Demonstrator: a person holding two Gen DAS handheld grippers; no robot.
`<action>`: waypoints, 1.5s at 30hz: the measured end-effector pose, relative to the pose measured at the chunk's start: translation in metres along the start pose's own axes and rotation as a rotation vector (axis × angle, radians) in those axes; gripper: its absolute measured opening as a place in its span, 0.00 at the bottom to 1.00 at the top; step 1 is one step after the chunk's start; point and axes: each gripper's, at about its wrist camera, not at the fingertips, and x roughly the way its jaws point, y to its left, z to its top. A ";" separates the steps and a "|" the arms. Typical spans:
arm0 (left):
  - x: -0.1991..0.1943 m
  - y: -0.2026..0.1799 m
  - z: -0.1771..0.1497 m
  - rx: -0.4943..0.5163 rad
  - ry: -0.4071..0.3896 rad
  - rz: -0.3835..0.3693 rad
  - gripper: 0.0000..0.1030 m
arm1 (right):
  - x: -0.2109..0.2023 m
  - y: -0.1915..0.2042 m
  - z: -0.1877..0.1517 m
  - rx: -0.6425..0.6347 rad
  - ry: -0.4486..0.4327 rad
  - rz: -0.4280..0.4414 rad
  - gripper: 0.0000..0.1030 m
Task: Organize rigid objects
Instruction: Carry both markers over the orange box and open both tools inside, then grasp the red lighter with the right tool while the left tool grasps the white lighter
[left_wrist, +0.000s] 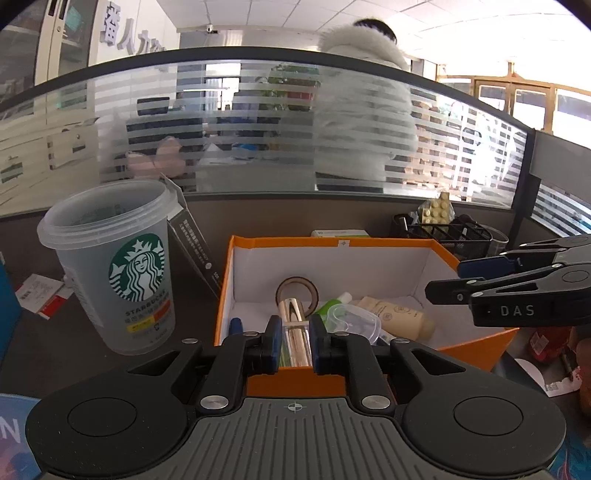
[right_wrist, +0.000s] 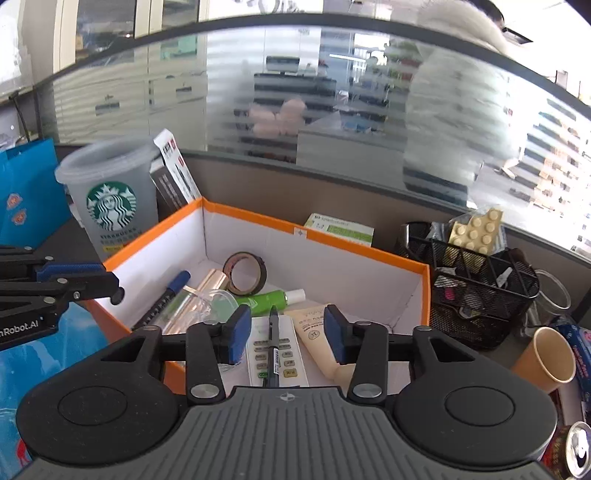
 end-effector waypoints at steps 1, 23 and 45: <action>-0.004 0.000 -0.001 -0.005 -0.002 0.004 0.17 | -0.007 0.001 0.000 0.001 -0.009 -0.002 0.49; -0.064 -0.011 -0.070 0.107 -0.033 0.011 1.00 | -0.087 0.029 -0.079 0.033 -0.089 -0.001 1.00; -0.059 0.009 -0.131 0.140 0.108 0.087 1.00 | -0.035 0.081 -0.161 0.022 0.080 0.099 0.47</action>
